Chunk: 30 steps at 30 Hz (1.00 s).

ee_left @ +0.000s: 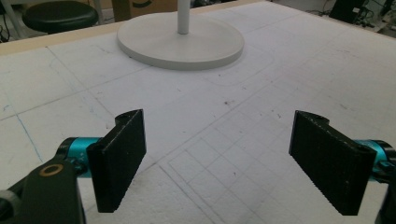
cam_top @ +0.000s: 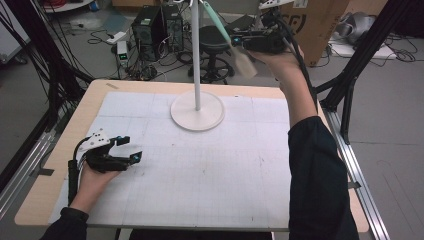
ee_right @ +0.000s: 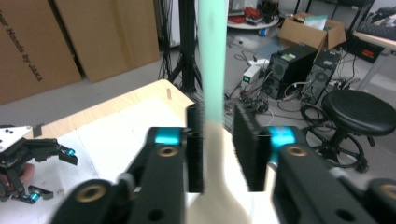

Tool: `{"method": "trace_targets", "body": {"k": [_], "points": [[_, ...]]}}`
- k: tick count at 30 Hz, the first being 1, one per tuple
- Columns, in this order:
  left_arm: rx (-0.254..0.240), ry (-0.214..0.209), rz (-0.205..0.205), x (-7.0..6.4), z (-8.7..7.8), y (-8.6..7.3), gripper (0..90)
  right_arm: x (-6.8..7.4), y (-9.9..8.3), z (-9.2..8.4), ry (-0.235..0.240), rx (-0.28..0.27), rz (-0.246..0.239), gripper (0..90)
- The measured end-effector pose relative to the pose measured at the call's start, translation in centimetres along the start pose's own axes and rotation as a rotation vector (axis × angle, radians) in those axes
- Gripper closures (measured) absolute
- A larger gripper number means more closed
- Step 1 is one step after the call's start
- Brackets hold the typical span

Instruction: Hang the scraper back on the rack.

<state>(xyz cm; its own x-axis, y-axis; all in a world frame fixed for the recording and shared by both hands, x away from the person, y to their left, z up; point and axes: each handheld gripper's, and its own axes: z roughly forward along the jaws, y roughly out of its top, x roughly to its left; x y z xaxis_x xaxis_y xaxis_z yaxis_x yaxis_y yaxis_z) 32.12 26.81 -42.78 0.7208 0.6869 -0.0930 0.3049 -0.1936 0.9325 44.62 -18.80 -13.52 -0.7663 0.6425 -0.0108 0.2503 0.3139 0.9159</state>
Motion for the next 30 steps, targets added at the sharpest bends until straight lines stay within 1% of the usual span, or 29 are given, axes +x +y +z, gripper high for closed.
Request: {"method": "trace_targets", "body": {"k": [1, 2, 3, 5, 7, 9, 11, 13, 15, 18, 20, 22, 24, 27, 28, 30], "points": [[-0.001, -0.001, -0.004, 0.0, 0.0, 0.0, 19.4, 0.0, -0.1, 0.0, -0.002, -0.009, 0.001, 65.5], [0.001, 0.001, -0.001, 0.0, 0.0, -0.1, 19.4, -0.1, -0.3, -0.1, -0.002, -0.015, 0.0, 62.9], [0.006, 0.003, -0.003, 0.0, -0.1, -0.1, 19.4, -0.1, -0.6, -0.1, 0.008, -0.016, 0.009, 61.2], [0.008, 0.004, -0.001, 0.0, -0.1, -0.1, 19.4, -0.2, -1.3, -0.3, 0.018, -0.016, 0.005, 54.4], [0.008, 0.005, 0.0, 0.1, -0.1, -0.1, 19.4, 0.0, -2.4, -0.4, 0.021, -0.005, -0.006, 50.4], [0.008, 0.011, -0.002, 0.1, -0.2, -0.1, 19.4, 0.2, -3.8, -0.5, 0.038, -0.01, -0.004, 48.0], [0.005, 0.011, -0.005, 0.1, -0.2, -0.1, 19.4, 0.5, -5.3, -0.6, 0.059, -0.018, -0.006, 43.5], [0.006, 0.012, -0.012, 0.1, -0.3, -0.1, 19.4, 0.9, -7.0, -0.8, 0.074, -0.029, -0.012, 42.2], [0.001, 0.007, -0.028, 0.2, -0.4, 0.0, 19.4, 1.2, -8.8, -1.1, 0.104, -0.029, -0.021, 39.5], [-0.013, 0.019, -0.047, 0.4, -0.7, 0.0, 19.4, 1.6, -11.6, -1.6, 0.133, -0.012, -0.024, 34.9], [-0.02, 0.027, -0.058, 0.6, -0.8, 0.0, 19.4, 1.8, -13.7, -2.1, 0.15, -0.023, -0.02, 32.7], [-0.028, 0.033, -0.062, 0.7, -1.0, 0.0, 19.4, 1.9, -15.7, -2.5, 0.162, -0.017, -0.007, 29.4], [-0.034, 0.041, -0.064, 0.8, -1.2, 0.0, 19.4, 1.9, -17.8, -2.9, 0.157, -0.013, -0.001, 27.5], [-0.041, 0.052, -0.059, 0.9, -1.5, 0.1, 19.4, 1.6, -20.9, -3.6, 0.142, -0.025, 0.04, 24.7], [-0.042, 0.057, -0.055, 0.9, -1.5, 0.1, 19.4, 1.5, -21.8, -3.8, 0.132, -0.027, 0.051, 24.6], [-0.042, 0.062, -0.049, 1.1, -1.6, 0.1, 19.4, 1.4, -23.6, -4.1, 0.103, -0.033, 0.054, 24.1]]}}
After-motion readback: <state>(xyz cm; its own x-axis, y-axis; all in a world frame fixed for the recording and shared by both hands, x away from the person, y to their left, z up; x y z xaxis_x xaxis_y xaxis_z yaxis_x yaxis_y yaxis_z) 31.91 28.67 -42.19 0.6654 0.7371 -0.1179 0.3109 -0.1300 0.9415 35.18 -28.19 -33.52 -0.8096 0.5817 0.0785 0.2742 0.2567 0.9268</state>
